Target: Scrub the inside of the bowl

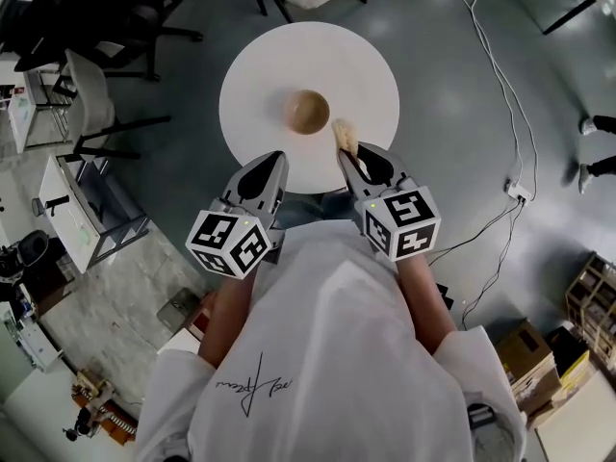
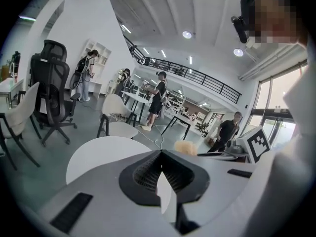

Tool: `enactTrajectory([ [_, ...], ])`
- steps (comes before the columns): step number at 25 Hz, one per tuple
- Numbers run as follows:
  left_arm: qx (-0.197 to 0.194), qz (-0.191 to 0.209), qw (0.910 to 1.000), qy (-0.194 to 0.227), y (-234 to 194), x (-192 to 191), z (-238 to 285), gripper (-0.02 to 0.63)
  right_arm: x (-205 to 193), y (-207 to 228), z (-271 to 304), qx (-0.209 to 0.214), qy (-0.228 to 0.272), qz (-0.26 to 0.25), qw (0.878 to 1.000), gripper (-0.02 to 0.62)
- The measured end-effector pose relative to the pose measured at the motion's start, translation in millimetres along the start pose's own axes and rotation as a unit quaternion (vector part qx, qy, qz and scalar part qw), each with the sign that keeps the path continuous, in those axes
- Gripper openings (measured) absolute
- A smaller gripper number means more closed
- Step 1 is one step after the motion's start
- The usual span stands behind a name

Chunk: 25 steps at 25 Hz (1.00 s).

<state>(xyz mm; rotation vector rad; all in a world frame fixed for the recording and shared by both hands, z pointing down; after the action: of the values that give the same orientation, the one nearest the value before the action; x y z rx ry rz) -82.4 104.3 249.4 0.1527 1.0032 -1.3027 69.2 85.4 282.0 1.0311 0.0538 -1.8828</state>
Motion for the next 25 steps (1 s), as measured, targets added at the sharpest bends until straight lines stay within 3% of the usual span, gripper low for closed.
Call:
enactTrajectory([
  [16, 0.014, -0.01, 0.9993, -0.033, -30.8, -2.2, 32.9, 0.006, 1.7, 13.0, 41.1, 0.025, -0.062, -0.03, 0.997, 0.086],
  [25, 0.01, -0.015, 0.9978, -0.063, -53.6, -1.8, 54.8, 0.006, 6.7, 27.6, 72.8, 0.01, -0.081, -0.015, 0.997, 0.086],
])
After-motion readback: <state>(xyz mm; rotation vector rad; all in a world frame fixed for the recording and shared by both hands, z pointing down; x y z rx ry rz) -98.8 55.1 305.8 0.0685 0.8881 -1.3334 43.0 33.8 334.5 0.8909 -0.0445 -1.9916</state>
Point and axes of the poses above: the fingertips, and each gripper's own axes: z forward along the fingers, y to its right, x out of its top, the point moved 4 cm from there along -z, backward along the fingers, and after that the axes turned 12 degrees about -y, right-handed, at the moved point
